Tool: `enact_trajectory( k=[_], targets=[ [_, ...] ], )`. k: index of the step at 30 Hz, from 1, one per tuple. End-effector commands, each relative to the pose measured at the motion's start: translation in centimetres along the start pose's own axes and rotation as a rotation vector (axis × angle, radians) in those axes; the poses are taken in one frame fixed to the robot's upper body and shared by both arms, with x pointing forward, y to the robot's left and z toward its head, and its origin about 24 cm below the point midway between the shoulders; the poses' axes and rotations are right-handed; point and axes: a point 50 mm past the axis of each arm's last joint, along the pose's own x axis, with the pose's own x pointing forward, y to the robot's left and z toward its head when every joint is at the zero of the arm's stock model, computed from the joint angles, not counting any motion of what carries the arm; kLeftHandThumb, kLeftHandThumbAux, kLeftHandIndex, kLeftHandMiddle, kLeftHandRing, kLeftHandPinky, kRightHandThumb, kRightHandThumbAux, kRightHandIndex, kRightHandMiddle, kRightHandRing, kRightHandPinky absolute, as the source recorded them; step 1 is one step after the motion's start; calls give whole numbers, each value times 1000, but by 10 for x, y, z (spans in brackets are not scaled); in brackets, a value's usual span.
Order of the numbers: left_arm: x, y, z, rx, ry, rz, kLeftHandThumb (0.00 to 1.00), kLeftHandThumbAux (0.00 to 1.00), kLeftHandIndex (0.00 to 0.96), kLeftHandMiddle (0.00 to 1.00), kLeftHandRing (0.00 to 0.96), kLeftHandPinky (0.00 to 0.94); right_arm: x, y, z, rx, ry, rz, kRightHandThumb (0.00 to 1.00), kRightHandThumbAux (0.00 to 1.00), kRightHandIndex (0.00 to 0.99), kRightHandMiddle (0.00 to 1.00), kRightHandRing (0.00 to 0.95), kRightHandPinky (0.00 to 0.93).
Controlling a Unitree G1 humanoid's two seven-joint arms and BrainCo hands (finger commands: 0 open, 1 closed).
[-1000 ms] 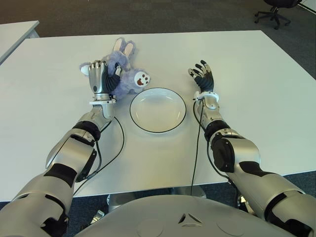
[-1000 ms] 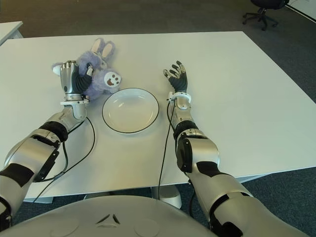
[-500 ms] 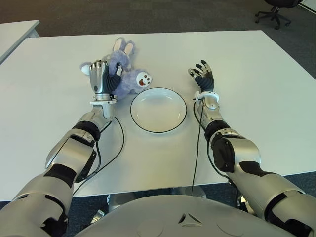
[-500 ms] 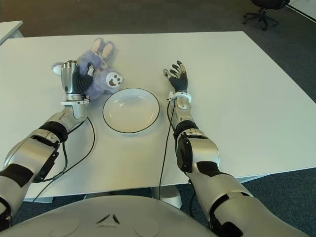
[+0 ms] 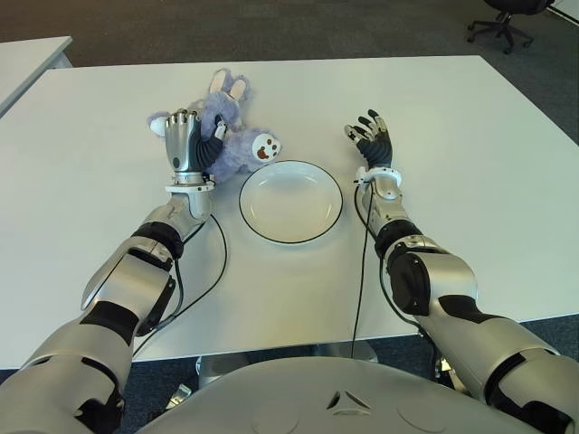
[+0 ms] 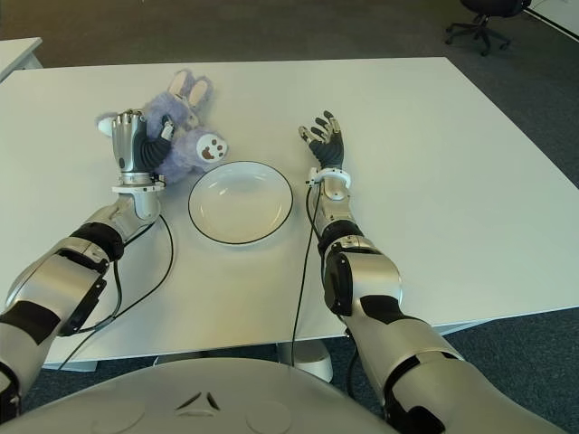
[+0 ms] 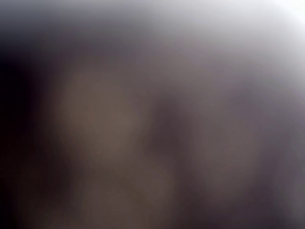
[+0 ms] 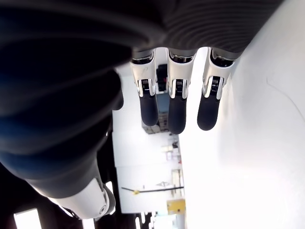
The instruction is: Put the doll into the plate.
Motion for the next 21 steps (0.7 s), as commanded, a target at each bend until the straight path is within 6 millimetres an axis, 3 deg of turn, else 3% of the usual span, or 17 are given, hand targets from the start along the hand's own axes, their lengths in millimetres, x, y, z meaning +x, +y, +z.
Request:
enact_trajectory(
  k=[1,21],
  targets=[
    [-26,-5,-7,23,27,-68,617,624,756,854,866,876,-34,-6,-64,-7,261,-16,370,795,86,166,189,232],
    [-15,1,-5,46,-22,-28,597,626,759,852,867,872,-34,-5,-64,5,259,-18,389,785,84,166,190,233]
  ],
)
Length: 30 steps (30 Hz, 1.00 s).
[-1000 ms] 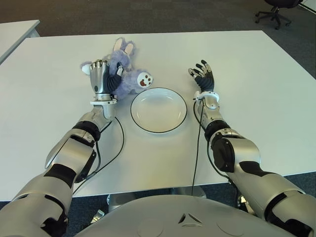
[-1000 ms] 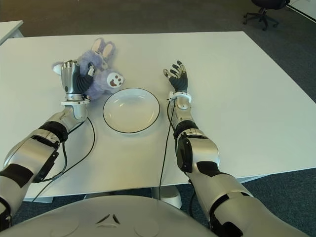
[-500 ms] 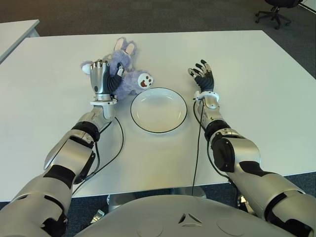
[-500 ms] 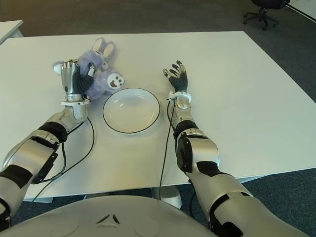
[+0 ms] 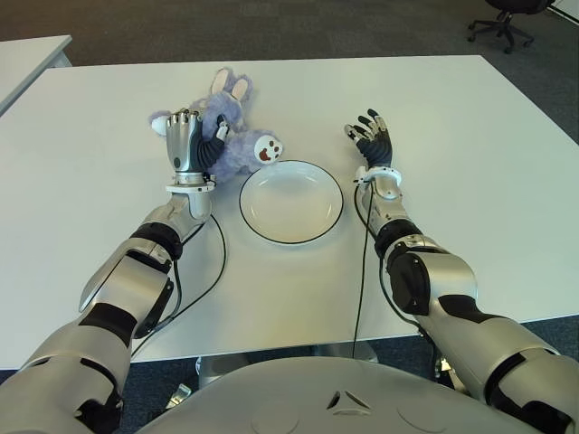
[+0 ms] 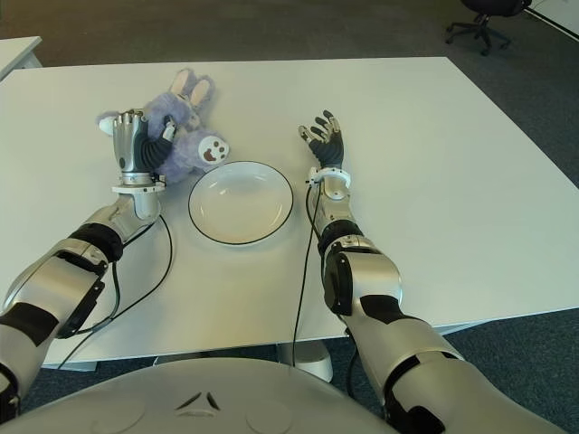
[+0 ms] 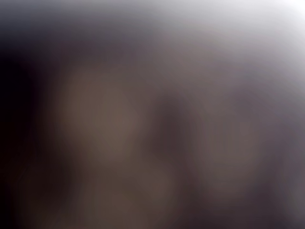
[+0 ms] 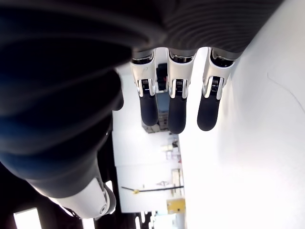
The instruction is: Put the doll into the plate.
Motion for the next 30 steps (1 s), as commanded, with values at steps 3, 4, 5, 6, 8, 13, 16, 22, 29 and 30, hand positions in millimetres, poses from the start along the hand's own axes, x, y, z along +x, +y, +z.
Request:
enact_trajectory(
  k=[3,4,5,6,8,13,16,22,29,30],
  targets=[
    [-17,0,-8,53,5,-37,594,629,759,852,866,874,-34,-6,-64,6,259,-20,390,787,85,166,191,236],
    [-17,0,-8,54,4,-35,593,630,759,852,866,875,-34,-6,-64,6,259,-20,389,788,86,166,191,237],
    [-16,0,-8,55,3,-34,591,632,758,852,866,874,-34,-6,-64,6,258,-20,389,792,86,166,191,237],
    [-15,0,-8,56,2,-33,590,633,758,852,866,874,-34,-6,-64,6,258,-19,389,793,87,166,191,238],
    [-14,1,-8,58,1,-30,586,636,760,856,868,877,-34,-6,-64,6,259,-18,390,794,84,165,189,232],
    [-10,2,-8,64,2,-23,577,640,763,861,871,877,-34,-5,-64,4,260,-15,389,792,82,160,183,224],
    [-7,3,-8,65,5,-20,576,644,763,862,871,873,-34,-5,-64,1,261,-14,389,791,80,159,182,226],
    [-1,4,-9,60,14,-23,570,661,766,865,873,877,-34,-6,-64,1,260,-16,382,790,81,163,184,229],
    [2,4,-11,69,29,-23,557,665,772,860,868,853,-34,-6,-64,-3,257,-16,370,793,77,160,185,227],
    [2,5,-11,70,30,-23,556,664,773,860,867,849,-34,-6,-64,-4,257,-16,369,793,76,160,185,227]
  ],
)
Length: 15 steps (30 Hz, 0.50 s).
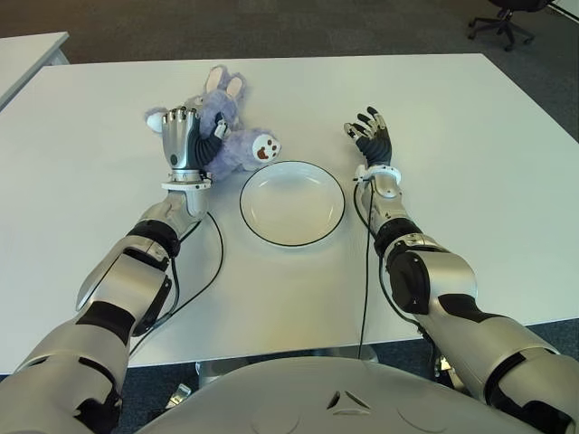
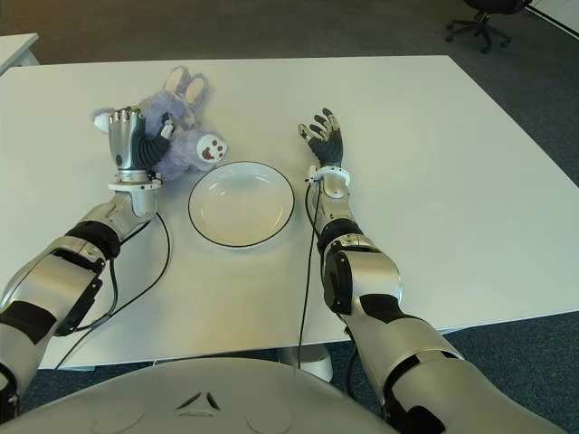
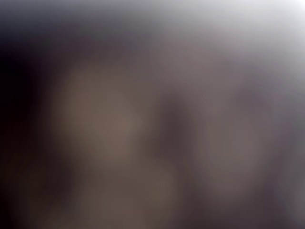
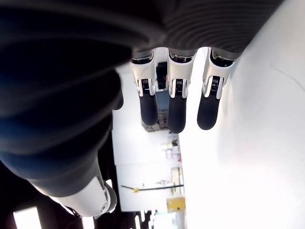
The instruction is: Put the doll into the plate.
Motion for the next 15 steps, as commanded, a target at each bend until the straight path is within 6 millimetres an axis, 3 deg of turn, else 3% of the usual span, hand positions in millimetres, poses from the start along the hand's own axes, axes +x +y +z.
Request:
enact_trajectory(
  k=[1,15],
  targets=[
    [-3,1,-7,37,32,-29,555,663,774,860,867,846,-36,-8,-67,-10,267,-24,369,793,75,160,185,227],
    [2,0,-8,71,52,-6,572,653,774,863,866,841,-36,-10,-67,-9,267,-27,390,797,78,167,191,239]
  ],
)
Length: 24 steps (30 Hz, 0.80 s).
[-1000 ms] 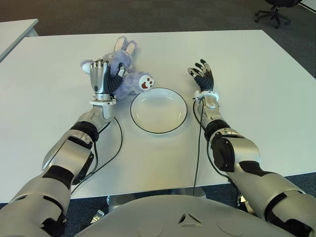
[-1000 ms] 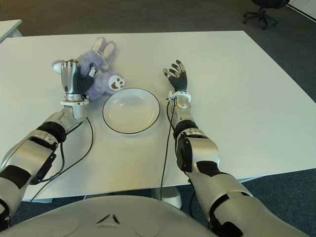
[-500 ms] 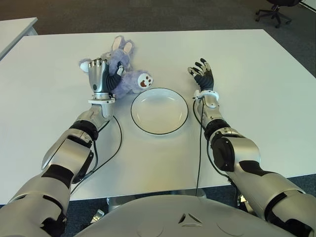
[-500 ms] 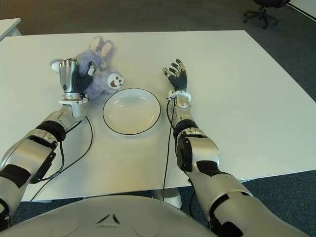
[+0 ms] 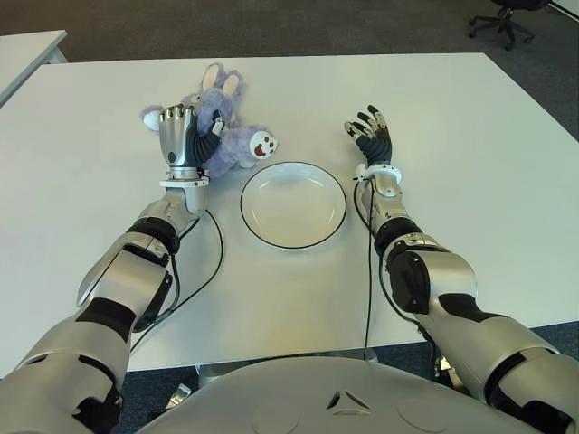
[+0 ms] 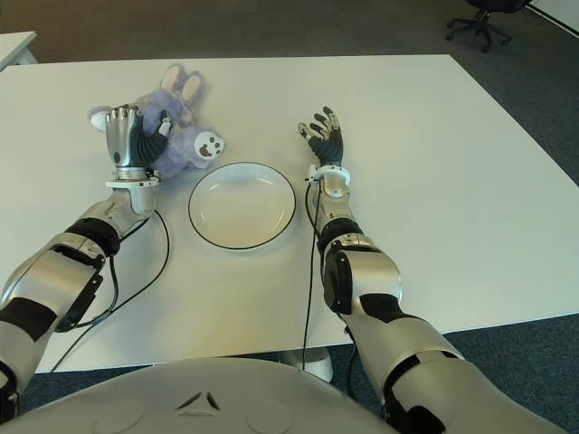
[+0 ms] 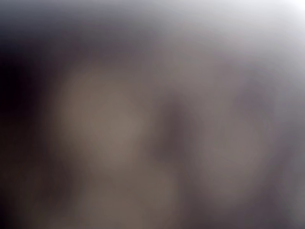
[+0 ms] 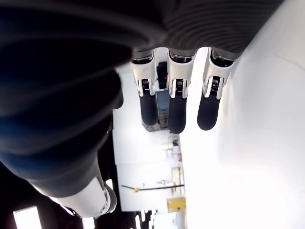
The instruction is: Put the doll into the plate.
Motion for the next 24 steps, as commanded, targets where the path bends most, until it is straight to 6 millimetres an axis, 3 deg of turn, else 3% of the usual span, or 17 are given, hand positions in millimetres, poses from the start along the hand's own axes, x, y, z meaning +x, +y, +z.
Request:
enact_trajectory(
  k=[1,13,24],
  targets=[
    [-1,-1,-3,31,24,-7,572,653,774,863,866,841,-38,-10,-69,-8,275,-29,389,797,78,167,191,239],
    [5,1,-1,35,18,26,630,630,775,860,866,867,-38,-11,-69,-6,276,-27,382,790,85,163,188,238],
    [11,3,2,5,8,40,594,645,767,860,865,843,-39,-12,-70,-5,277,-28,389,783,77,166,189,228]
  ],
)
